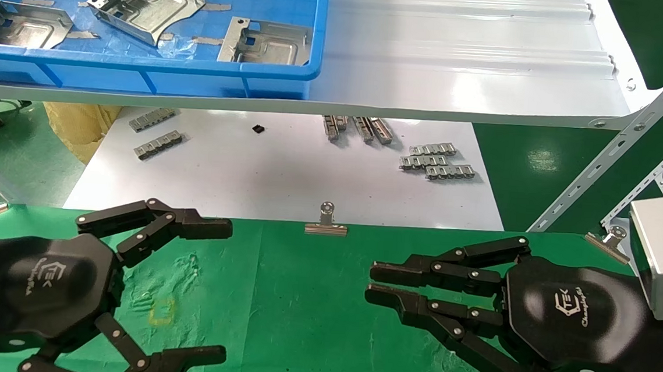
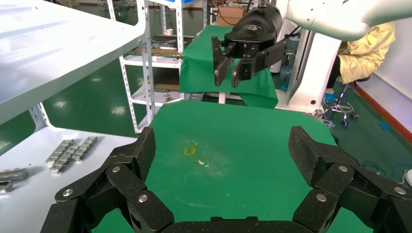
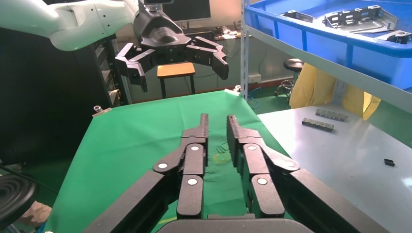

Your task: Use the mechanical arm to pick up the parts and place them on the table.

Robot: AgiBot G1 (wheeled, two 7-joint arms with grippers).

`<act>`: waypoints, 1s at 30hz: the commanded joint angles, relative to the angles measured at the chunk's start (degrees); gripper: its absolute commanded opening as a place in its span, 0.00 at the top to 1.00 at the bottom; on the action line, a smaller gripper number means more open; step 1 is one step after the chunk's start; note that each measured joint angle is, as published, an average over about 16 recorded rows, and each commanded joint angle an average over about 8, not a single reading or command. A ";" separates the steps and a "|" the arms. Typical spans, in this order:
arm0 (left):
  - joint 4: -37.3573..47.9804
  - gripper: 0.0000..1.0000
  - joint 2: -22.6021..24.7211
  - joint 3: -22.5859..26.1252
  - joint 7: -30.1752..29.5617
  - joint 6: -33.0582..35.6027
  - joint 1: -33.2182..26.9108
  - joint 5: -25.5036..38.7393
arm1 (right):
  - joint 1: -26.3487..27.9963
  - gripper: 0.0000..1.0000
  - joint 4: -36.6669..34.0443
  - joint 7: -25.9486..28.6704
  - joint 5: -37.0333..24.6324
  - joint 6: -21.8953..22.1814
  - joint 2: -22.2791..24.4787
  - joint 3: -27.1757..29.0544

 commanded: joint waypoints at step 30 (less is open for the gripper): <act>52.16 0.09 22.84 10.27 5.69 -26.03 -48.26 31.30 | 0.01 0.00 -0.01 -0.01 0.00 0.00 0.00 -0.01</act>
